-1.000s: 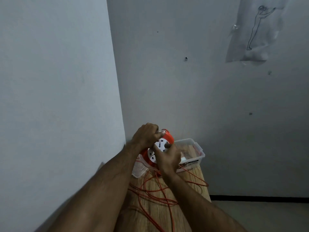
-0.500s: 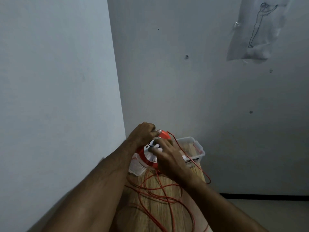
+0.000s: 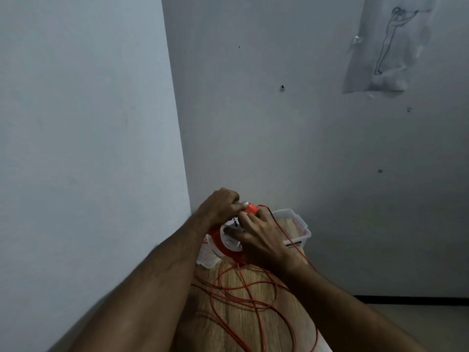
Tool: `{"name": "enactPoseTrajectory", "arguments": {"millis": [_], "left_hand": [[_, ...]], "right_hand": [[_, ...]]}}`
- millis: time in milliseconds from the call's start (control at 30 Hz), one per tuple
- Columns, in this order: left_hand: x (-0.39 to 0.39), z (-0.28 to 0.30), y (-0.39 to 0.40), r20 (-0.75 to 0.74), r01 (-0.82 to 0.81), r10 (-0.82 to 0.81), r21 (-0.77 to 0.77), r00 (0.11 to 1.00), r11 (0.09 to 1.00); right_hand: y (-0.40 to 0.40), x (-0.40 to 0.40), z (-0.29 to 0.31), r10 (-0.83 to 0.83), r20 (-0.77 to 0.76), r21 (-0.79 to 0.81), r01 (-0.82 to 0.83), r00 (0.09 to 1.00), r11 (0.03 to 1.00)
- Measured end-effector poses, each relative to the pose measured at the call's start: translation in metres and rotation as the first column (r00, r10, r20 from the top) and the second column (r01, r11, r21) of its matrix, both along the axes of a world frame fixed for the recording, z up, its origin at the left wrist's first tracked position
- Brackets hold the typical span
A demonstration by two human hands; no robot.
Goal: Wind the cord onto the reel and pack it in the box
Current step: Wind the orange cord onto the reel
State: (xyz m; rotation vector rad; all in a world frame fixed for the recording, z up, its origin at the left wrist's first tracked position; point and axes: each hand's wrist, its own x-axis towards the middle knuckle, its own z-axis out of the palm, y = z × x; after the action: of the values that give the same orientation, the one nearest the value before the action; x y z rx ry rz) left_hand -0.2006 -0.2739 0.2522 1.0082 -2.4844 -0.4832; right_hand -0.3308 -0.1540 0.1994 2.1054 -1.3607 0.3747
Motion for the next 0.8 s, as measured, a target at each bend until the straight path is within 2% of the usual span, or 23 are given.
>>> {"name": "enactPoseTrajectory", "arguments": {"millis": [67, 133, 233, 333, 433, 500, 567, 600, 633, 667, 700, 733, 767, 800], "left_hand": [[0.000, 0.000, 0.000, 0.004, -0.005, 0.005, -0.014, 1.000, 1.000], [0.000, -0.001, -0.002, 0.002, -0.014, 0.014, -0.010, 1.000, 1.000], [0.001, -0.003, -0.002, -0.018, -0.038, 0.038, 0.003, 0.999, 0.999], [-0.002, -0.005, -0.001, -0.026, -0.044, 0.043, -0.016, 0.999, 0.999], [-0.005, -0.007, 0.002, 0.000, -0.043, 0.043, -0.057, 0.999, 0.997], [-0.006, -0.009, 0.004, 0.017, -0.037, 0.038, -0.064, 0.999, 0.997], [-0.007, -0.013, 0.008, 0.024, -0.031, 0.032, -0.043, 0.999, 0.999], [-0.008, -0.014, 0.009, 0.026, -0.030, 0.031, -0.035, 0.999, 0.999], [-0.007, -0.016, 0.008, 0.025, -0.031, 0.032, -0.031, 0.999, 0.999], [-0.005, -0.018, 0.007, 0.014, -0.036, 0.036, -0.022, 0.999, 0.999], [-0.003, -0.018, 0.005, -0.007, -0.044, 0.044, -0.007, 0.999, 0.999], [0.000, -0.017, 0.003, -0.028, -0.052, 0.052, 0.010, 0.998, 0.999], [0.004, -0.017, 0.001, -0.047, -0.057, 0.058, 0.022, 0.997, 0.998], [0.006, -0.015, 0.000, -0.055, -0.056, 0.058, 0.033, 0.997, 0.998]], "right_hand": [[-0.001, 0.006, -0.003, -0.004, 0.135, -0.016, 0.006, 0.991, 1.000], [-0.001, 0.015, -0.005, 0.001, 0.354, -0.004, 0.001, 0.935, 1.000], [0.000, 0.029, -0.006, -0.109, 0.664, 0.076, 0.079, 0.740, 0.994], [0.003, 0.045, -0.006, -0.263, 0.883, 0.207, 0.181, 0.388, 0.961], [0.002, 0.058, -0.006, -0.341, 0.940, 0.337, 0.224, -0.019, 0.915], [-0.003, 0.066, -0.004, -0.369, 0.871, 0.442, 0.190, -0.326, 0.876], [-0.005, 0.069, 0.004, -0.331, 0.682, 0.504, 0.092, -0.652, 0.859], [-0.004, 0.070, 0.008, -0.309, 0.586, 0.483, 0.016, -0.749, 0.875], [-0.002, 0.070, 0.011, -0.303, 0.541, 0.453, -0.033, -0.785, 0.891], [0.002, 0.069, 0.013, -0.310, 0.582, 0.428, -0.041, -0.752, 0.903], [0.006, 0.068, 0.012, -0.317, 0.709, 0.408, -0.001, -0.630, 0.913], [0.011, 0.067, 0.009, -0.293, 0.873, 0.350, 0.082, -0.391, 0.933], [0.017, 0.063, 0.005, -0.234, 0.970, 0.240, 0.149, -0.059, 0.959], [0.020, 0.056, -0.001, -0.148, 0.948, 0.109, 0.149, 0.280, 0.983]]}}
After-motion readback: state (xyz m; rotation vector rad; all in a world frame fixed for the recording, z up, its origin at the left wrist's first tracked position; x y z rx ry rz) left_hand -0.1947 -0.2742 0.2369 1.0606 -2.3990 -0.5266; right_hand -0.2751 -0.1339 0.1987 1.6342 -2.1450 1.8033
